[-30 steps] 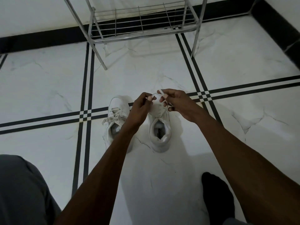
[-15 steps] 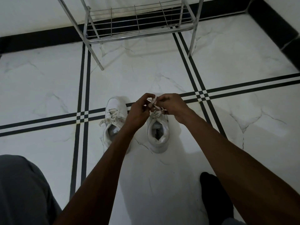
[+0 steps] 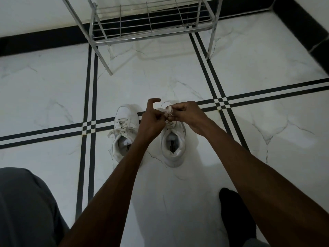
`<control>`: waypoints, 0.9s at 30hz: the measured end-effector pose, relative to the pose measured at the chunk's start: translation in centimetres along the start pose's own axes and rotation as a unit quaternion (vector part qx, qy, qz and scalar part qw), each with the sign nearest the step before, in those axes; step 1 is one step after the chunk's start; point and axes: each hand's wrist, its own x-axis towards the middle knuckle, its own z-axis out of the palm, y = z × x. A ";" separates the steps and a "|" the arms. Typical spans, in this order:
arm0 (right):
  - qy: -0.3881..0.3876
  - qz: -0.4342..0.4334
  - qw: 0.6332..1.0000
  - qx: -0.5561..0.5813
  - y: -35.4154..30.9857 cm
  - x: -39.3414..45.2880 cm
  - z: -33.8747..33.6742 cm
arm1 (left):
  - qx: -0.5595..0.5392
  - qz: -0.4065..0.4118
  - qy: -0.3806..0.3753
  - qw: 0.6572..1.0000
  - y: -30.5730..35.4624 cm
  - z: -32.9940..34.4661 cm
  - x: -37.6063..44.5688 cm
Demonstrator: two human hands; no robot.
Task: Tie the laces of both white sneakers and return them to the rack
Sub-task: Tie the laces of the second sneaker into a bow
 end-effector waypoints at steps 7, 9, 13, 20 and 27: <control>-0.109 0.036 0.993 -0.043 -0.4 0.1 -1.0 | -0.038 -0.061 0.018 0.997 -1.5 0.3 -0.2; -0.052 0.007 0.998 -0.043 -0.2 0.1 -0.6 | -0.039 -0.056 0.005 0.998 -1.5 0.2 -0.1; 0.032 0.009 0.999 0.016 0.0 0.1 -0.1 | -0.064 -0.042 -0.027 0.997 -1.4 -0.2 0.2; -0.033 0.008 0.996 -0.082 -0.8 -0.3 -1.4 | -0.071 -0.051 -0.019 0.996 -1.6 -1.1 0.3; 0.037 -0.108 0.904 -0.412 -1.2 0.3 -0.9 | -0.073 -0.030 -0.028 0.996 -1.0 -1.4 0.2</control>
